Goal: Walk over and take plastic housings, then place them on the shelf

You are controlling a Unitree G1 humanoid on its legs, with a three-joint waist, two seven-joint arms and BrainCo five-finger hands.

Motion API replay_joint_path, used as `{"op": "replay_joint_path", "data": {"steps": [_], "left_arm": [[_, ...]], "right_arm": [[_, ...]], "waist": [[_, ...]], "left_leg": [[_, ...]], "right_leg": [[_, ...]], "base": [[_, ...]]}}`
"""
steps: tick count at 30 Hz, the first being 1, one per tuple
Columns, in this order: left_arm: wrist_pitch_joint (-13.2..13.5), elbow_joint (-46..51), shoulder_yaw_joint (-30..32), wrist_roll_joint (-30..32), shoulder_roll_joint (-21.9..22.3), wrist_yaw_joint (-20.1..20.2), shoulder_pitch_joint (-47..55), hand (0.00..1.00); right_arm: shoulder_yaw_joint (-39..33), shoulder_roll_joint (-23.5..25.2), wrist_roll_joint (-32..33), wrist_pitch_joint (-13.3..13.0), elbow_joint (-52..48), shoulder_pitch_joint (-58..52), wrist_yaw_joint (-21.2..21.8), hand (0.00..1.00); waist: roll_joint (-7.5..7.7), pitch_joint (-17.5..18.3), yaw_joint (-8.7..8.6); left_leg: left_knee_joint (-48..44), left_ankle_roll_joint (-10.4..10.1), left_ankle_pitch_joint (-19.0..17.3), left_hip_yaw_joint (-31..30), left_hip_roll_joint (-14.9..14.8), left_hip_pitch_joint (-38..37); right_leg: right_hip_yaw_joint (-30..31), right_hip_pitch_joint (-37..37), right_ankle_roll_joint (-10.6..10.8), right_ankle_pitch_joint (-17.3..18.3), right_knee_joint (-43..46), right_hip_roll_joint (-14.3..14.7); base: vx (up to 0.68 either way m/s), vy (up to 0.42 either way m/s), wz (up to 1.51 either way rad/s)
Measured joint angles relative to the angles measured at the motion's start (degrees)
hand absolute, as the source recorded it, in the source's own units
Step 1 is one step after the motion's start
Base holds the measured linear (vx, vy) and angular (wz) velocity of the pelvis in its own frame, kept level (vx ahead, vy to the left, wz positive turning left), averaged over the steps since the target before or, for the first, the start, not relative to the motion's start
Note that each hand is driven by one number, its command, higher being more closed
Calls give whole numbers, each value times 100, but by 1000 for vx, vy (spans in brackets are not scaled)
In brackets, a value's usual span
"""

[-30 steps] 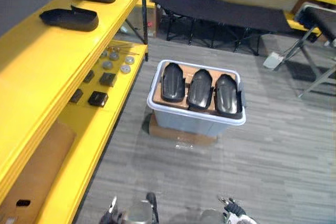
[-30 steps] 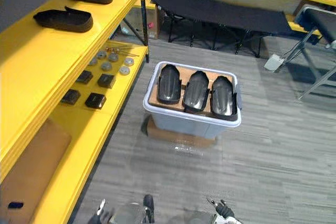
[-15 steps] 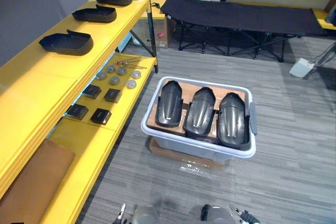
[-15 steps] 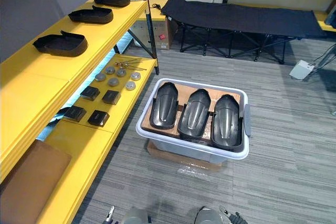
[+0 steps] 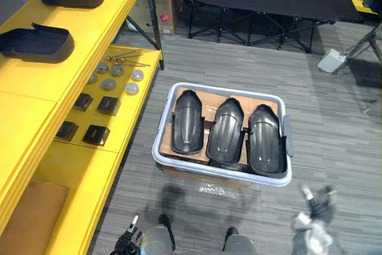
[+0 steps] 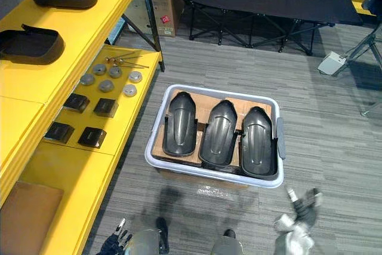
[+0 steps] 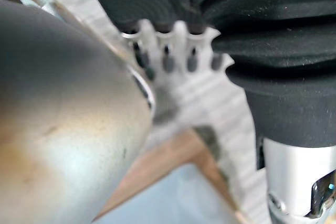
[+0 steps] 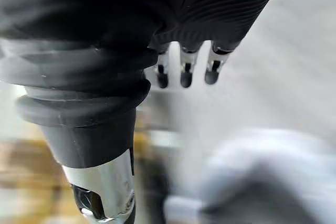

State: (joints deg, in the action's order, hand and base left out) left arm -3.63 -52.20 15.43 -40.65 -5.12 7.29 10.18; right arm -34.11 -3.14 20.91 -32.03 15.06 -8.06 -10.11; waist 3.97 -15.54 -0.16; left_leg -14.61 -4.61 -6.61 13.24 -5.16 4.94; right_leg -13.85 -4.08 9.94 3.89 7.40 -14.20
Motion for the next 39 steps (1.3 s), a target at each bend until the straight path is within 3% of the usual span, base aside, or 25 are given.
{"op": "replay_joint_path", "data": {"steps": [1, 3, 5, 8, 9, 12, 14, 17, 20, 23, 26, 30, 34, 39], "left_arm": [[-15, 24, 45, 96, -1, 3, 110, 0], [-45, 23, 121, 145, 7, 4, 311, 0], [-79, 8, 190, 330, 16, 5, 495, 0], [-173, -71, 213, 470, -12, 15, 579, 0], [-168, -72, 227, 572, -11, 26, 584, 0], [-125, -72, 227, 687, -13, 32, 608, 0], [-21, -52, 197, 694, -9, 69, 624, 0], [80, 125, 181, 686, -26, 185, 529, 0], [243, 226, 43, 667, -133, 282, 316, 0], [282, 146, -130, 485, -253, 281, 155, 0], [301, 155, -337, 457, -297, 291, 96, 0], [405, 138, -567, 318, -293, 310, -148, 0], [473, 37, -784, 173, -291, 375, -275, 0], [488, -115, -948, -1, -269, 493, -359, 0]], "right_arm": [[-251, -103, 5, -205, -324, -23, 20, 0], [-550, -219, 20, -312, -582, -55, 91, 0], [-738, -291, 67, -243, -601, -74, 355, 0], [-808, -379, 149, 242, -551, -263, 828, 0], [-805, -424, 148, 579, -529, -327, 932, 0], [-775, -705, 98, 1256, -67, -161, 953, 0], [-715, -1091, 102, 1627, 516, 165, 770, 0], [-541, -1661, 323, 1906, 1348, 903, 476, 0], [-452, -2066, 571, 1973, 1955, 1609, 226, 0], [-263, -2364, 644, 1988, 2606, 2346, -48, 0], [209, -2712, 629, 2233, 3104, 2995, -244, 0], [820, -3428, 508, 2507, 3590, 3847, -356, 0], [1285, -3771, 275, 2714, 4026, 4294, -399, 0], [1614, -3990, -85, 2981, 4627, 4577, -506, 0]], "waist": [[29, 10, -3], [84, 29, -22], [141, 71, -51], [150, 112, -94], [141, 120, -92], [141, 118, -73], [115, 88, -68], [24, -188, -42], [-60, -619, 80], [-24, -844, 274], [-51, -963, 338], [-254, -1178, 440], [-453, -1305, 472], [-598, -1394, 575]], "left_leg": [[0, -16, -16, 9, -12, -25], [14, -23, -26, 82, -48, -113], [17, -28, -46, 162, -66, -175], [9, -24, -74, 163, -71, -209], [11, -28, -78, 157, -73, -214], [-54, -54, -94, 133, -84, -161], [-361, -51, -141, 15, -150, 208], [-646, -46, -123, -227, -206, 748], [-706, -12, -13, -501, -162, 1277], [-735, 24, 169, -653, -117, 1743], [-902, 125, 205, -759, -91, 1926], [-1027, 158, 187, -811, -14, 2169], [-1422, 221, 83, -986, -10, 2535], [-1822, 215, -28, -1095, -5, 2918]], "right_leg": [[7, -5, 3, -9, 9, 8], [46, -25, -15, -45, 10, 31], [127, -25, -17, -49, 7, 38], [128, -95, -34, -67, -13, 39], [127, -98, -45, -80, -16, 44], [112, -89, -70, -93, -65, 60], [34, 77, -174, -27, -82, 132], [-47, 475, -219, -31, 44, 211], [-201, 853, -268, -75, 147, 233], [-242, 1304, -282, -153, 303, 226], [-323, 1435, -239, -171, 495, 189], [-326, 1733, -202, -43, 853, 85], [-340, 2100, -193, 221, 1429, 20], [-342, 2508, -200, 490, 2006, -82]], "base": [[-30, 9, -7], [-33, 7, -19], [-45, 9, -23], [-57, 15, -5], [-59, 15, -1], [-105, 10, -1], [-163, 0, 11], [-164, 13, 24], [-158, 12, 31], [-55, 13, 19], [30, 17, 18], [18, 29, 8], [-21, 17, 11], [-68, 12, 7]]}}
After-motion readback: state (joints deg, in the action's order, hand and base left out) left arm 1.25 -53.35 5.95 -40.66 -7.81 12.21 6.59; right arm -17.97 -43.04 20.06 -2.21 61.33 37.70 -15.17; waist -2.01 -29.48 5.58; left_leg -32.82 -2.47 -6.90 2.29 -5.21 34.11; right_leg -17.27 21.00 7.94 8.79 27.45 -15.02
